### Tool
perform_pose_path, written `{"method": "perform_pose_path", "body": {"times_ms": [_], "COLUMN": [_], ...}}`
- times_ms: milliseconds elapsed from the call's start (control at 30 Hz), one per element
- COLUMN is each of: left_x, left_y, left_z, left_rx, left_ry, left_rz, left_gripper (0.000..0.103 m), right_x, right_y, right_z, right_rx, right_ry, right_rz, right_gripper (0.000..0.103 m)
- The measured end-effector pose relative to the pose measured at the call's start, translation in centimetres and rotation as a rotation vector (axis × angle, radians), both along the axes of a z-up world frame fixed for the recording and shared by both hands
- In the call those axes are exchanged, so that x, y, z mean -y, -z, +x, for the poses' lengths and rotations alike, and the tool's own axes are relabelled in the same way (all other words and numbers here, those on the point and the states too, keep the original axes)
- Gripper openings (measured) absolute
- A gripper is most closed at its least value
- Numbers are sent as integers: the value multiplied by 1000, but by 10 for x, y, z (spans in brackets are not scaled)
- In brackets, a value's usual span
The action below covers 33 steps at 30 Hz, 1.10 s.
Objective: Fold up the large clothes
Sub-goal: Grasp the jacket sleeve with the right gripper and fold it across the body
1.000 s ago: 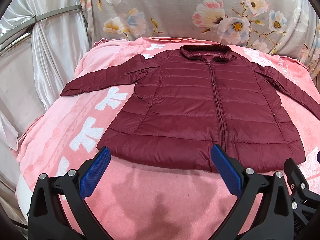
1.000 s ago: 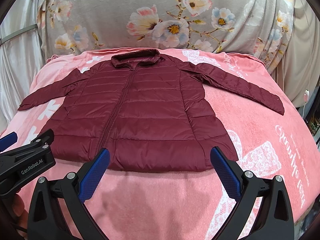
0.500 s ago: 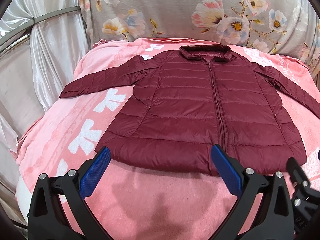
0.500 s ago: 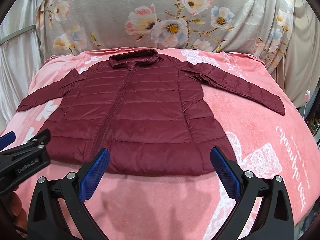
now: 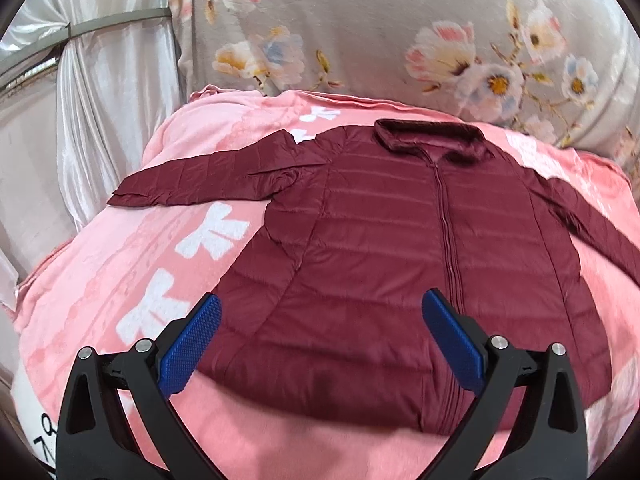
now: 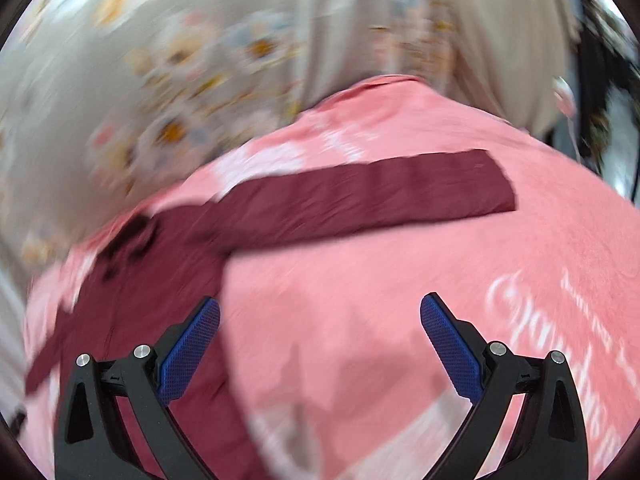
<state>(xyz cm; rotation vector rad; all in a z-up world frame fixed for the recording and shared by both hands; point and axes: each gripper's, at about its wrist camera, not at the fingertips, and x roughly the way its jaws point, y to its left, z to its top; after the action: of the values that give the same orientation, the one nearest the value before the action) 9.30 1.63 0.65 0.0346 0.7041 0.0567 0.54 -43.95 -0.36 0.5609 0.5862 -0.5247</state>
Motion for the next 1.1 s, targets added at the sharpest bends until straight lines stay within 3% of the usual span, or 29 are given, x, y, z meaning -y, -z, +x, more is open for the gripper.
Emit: {"method": "perform_pose_path", "body": {"times_ms": [233,533,633,733,800,900,1100], "left_x": [-10,-20,-21,-22,-25,-30,-47], "left_y": [10,29,35,39,42,43,41], "left_z": [23,47,50,54,56,58,62], "left_rx": [21,-5,-22,-57,-81,-89,-81], "left_ry": [-38,-92,-86,-60,-48,-56,-95], "left_rz": [-31,-36,-34,-54,-87,-106,-143], "left_gripper": [98,98,98,98,98,98,95], "right_x": [98,158,167,176,181,176,109], "right_y": [33,69,74,75,75,61,-26], "right_z": [19,24,26,33,42,53,102], "right_rx": [-13,-6,11,30,44,77,228], "right_ry": [193,366,410,415,404,385,151], "right_rz": [79,208,205,217,228,208,63], "right_gripper": [98,98,82,47,14,7,5]}}
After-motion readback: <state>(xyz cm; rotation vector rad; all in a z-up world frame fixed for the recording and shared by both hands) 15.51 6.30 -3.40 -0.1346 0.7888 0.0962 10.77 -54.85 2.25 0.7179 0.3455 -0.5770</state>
